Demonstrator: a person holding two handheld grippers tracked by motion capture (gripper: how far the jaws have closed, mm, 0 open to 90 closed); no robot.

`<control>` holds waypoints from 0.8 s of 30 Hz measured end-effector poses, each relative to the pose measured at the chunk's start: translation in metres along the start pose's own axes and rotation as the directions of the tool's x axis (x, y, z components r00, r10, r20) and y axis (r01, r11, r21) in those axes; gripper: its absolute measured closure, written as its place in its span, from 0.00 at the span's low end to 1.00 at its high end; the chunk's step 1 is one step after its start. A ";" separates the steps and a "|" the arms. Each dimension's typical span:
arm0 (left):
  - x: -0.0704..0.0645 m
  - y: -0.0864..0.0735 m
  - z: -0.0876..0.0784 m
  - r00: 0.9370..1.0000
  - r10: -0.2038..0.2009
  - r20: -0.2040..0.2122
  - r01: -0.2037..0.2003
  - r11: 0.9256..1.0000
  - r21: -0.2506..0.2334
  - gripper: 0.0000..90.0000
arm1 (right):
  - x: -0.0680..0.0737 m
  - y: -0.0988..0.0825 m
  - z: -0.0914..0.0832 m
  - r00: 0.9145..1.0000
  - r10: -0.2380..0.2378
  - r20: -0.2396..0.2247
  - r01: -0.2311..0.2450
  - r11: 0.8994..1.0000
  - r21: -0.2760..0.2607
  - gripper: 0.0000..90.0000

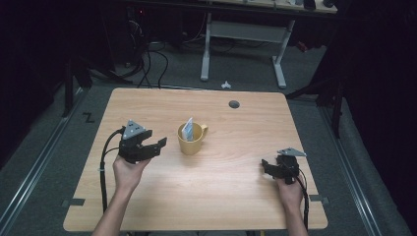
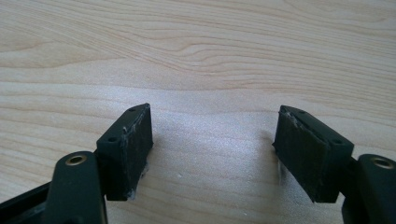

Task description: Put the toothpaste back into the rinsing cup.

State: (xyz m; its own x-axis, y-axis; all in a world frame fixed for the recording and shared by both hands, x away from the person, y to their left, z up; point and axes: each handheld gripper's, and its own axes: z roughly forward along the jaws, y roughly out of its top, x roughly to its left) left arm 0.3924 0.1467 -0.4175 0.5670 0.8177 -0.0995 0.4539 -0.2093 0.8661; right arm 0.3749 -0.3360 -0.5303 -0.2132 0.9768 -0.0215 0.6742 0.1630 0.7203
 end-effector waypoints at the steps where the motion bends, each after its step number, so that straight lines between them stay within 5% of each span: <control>1: 0.000 -0.001 -0.001 1.000 -0.002 0.000 0.002 1.000 -0.002 0.42 | 0.000 0.000 0.000 1.000 0.000 0.000 0.000 1.000 0.000 0.31; 24: 0.008 -0.015 -0.007 0.999 -0.025 -0.025 0.025 0.999 0.021 0.41 | 0.000 0.000 0.000 1.000 0.000 0.000 0.000 1.000 0.000 0.31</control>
State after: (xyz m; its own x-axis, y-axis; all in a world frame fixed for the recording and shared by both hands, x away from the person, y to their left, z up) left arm 0.3859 0.1599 -0.4279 0.5383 0.8357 -0.1087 0.4828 -0.2000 0.8526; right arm 0.3748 -0.3359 -0.5303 -0.2131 0.9768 -0.0213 0.6745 0.1629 0.7201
